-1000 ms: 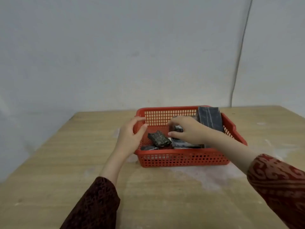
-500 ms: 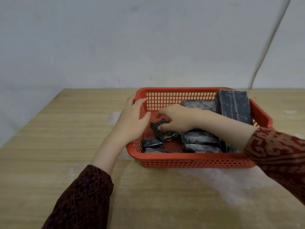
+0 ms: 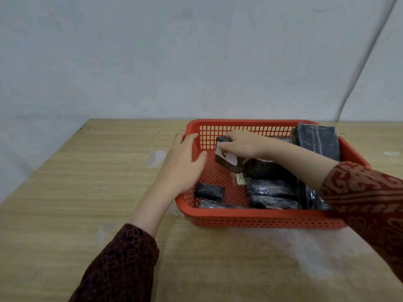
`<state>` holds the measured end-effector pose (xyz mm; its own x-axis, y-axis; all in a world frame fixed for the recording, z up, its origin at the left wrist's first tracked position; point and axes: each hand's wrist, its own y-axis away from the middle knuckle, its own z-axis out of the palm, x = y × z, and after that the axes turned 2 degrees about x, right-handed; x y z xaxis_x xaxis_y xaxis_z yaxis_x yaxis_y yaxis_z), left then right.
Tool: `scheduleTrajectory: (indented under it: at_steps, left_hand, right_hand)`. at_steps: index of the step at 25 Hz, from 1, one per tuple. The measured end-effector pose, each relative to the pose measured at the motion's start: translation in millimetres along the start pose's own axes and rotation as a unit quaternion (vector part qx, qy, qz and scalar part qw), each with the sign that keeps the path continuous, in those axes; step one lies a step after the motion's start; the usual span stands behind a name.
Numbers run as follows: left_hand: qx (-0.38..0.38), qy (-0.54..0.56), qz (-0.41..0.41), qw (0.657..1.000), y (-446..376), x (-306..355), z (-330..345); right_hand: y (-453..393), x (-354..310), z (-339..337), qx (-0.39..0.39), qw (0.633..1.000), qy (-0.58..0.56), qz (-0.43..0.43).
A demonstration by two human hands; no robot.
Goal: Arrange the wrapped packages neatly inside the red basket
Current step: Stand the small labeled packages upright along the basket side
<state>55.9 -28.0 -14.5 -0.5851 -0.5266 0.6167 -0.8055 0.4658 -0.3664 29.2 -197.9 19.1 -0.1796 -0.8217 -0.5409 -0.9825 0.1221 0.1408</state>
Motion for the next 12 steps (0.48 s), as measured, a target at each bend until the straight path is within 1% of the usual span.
scheduleTrajectory:
  at_steps: [1,2,3,4,6,7,11,12]
  left_hand:
    - [0.001,0.005,-0.004,1.0,0,0,0]
    - [0.003,0.01,-0.007,1.0,1,0,1]
    - [0.007,0.015,-0.011,1.0,1,0,1]
    - [0.009,0.022,-0.016,1.0,1,-1,1]
    - [0.006,0.037,-0.029,0.999,0,-2,1]
    - [0.004,0.039,-0.031,0.999,-1,-2,2]
    - [0.011,0.02,-0.026,0.999,-1,-2,3]
    - [0.013,0.025,-0.025,0.999,-1,-2,2]
  right_hand:
    - [-3,4,-4,0.011,0.998,-0.057,0.013]
    - [-7,7,-7,0.02,0.996,-0.082,0.017]
    - [-13,10,-10,0.026,0.997,-0.067,0.014]
    - [-21,13,-12,0.023,0.999,-0.025,0.001]
    - [-35,13,-12,-0.007,0.997,0.064,-0.043]
    - [-41,11,-12,-0.022,0.994,0.087,-0.061]
    - [-57,9,-5,-0.046,0.99,0.116,-0.064]
    - [-58,10,-4,-0.052,0.986,0.141,-0.067]
